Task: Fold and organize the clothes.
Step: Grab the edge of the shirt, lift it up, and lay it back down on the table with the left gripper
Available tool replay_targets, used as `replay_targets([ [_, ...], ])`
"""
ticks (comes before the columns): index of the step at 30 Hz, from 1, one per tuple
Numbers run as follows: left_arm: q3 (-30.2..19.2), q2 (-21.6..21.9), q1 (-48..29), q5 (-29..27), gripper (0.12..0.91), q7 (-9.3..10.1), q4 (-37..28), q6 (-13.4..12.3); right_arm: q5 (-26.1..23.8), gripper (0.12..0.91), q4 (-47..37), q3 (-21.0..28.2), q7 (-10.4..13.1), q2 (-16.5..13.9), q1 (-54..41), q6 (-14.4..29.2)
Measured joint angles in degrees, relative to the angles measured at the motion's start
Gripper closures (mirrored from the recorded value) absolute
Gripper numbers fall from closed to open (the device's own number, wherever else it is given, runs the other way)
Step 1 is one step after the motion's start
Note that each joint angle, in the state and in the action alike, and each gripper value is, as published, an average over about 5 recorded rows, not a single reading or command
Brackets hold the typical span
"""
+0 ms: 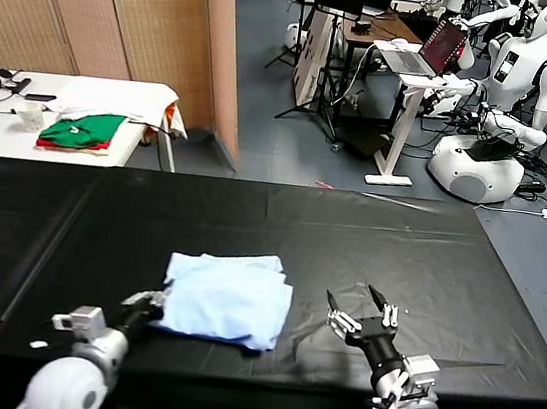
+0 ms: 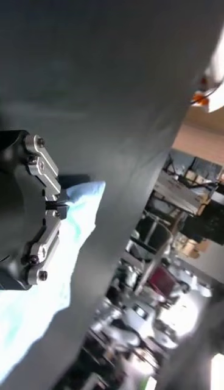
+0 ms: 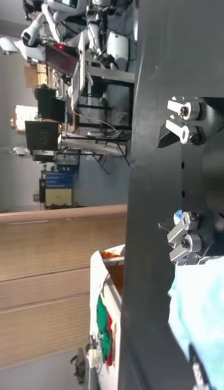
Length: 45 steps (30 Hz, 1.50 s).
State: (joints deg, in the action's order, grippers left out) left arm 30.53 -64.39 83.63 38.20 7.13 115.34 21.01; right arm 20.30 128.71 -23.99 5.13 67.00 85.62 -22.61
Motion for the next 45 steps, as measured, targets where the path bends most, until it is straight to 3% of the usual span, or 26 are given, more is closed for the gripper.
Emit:
replay_targets([
  [8, 7.96, 10.81, 4.70, -7.18, 0.858, -1.55, 3.84, -1.53, -0.32, 0.118, -0.78, 0.84, 0.00, 1.70, 0.04, 0.13],
  [16, 19.10, 20.09, 10.16, -13.77, 0.858, -2.99, 5.30, -4.05, -0.30, 0.118, -1.29, 0.81, 0.02, 2.23, -0.64, 0.14],
  [20, 24.37, 22.44, 12.30, -16.05, 0.858, -3.00, 6.78, -4.06, -0.34, 0.118, -1.67, 1.01, 0.05, 2.75, -0.73, 0.15],
  [24, 25.50, 22.25, 12.09, -17.54, 0.858, -2.04, 9.06, -2.88, -0.71, 0.118, -1.72, 1.20, 0.07, 3.42, -0.28, 0.16],
  [28, 21.17, 19.98, 9.81, -14.65, 0.858, 0.02, 11.67, -0.77, -1.22, 0.118, -1.27, 0.93, 0.08, 3.77, 0.36, 0.19],
  [34, 8.22, 13.06, 4.32, -10.01, 0.858, 2.77, 12.36, 1.12, -1.99, 0.118, -0.65, 0.06, 0.12, 4.25, 1.30, 0.36],
  [41, -7.95, 2.81, -0.93, -12.22, 0.858, 7.08, 8.76, 1.90, -2.84, 0.118, -1.31, 0.37, 0.15, 4.07, 0.37, 0.28],
  [45, -15.14, -3.14, -3.03, -15.23, 0.858, 8.11, 6.13, 1.44, -1.83, 0.118, -2.38, 1.05, 0.16, 3.19, -0.91, -0.55],
])
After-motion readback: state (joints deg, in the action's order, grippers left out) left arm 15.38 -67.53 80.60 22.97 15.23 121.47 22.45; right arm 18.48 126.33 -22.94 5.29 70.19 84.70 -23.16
